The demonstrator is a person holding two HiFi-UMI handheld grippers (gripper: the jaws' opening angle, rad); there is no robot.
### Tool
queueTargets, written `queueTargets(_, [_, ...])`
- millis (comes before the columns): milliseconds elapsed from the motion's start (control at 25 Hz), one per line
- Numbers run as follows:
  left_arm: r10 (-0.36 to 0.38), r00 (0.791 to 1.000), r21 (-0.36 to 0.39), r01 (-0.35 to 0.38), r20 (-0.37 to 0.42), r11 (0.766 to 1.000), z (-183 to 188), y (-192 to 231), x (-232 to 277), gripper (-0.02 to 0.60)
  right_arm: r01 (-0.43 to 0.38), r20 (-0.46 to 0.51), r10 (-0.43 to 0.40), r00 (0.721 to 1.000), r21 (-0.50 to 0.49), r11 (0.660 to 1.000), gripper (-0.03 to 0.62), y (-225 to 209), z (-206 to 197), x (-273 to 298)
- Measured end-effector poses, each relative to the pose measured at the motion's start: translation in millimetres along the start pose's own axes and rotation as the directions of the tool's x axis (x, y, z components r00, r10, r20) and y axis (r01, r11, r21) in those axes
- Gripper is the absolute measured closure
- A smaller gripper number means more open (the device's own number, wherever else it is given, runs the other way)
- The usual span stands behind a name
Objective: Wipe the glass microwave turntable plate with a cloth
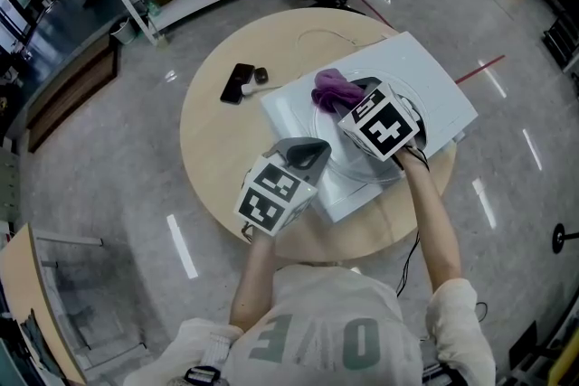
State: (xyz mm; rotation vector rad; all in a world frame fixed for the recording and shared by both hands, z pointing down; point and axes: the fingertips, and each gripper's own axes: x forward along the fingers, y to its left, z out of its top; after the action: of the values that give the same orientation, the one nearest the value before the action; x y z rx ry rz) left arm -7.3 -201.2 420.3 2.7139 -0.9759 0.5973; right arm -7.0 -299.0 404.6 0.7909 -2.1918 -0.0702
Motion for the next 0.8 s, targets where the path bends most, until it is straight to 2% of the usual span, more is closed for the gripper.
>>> queueTargets(120, [-0.005,0.999,-0.022,0.006,0.032,1.000,0,0,-1,0.580,-0.003,-0.004,0.003,1.000,-0.023,1.000,0.537,3,0,2])
queueTargets(400, [-0.011,0.997,-0.023,0.012,0.077,1.000,1,1,-2,0.580,-0.039,0.009,0.039,0.999,-0.037,0.999,0.537,36,-15,-20])
queueTargets(600, [-0.006,0.997,-0.008,0.007,0.081,1.000,0,2,-3,0.580,-0.093,0.029,0.093,0.995,-0.026,0.995,0.537,64,-21,-40])
queueTargets(800, [-0.007,0.996,0.005,0.007,0.086,1.000,-1,2,-3,0.580,-0.105,0.027,0.106,0.994,-0.024,0.994,0.537,79,-25,-47])
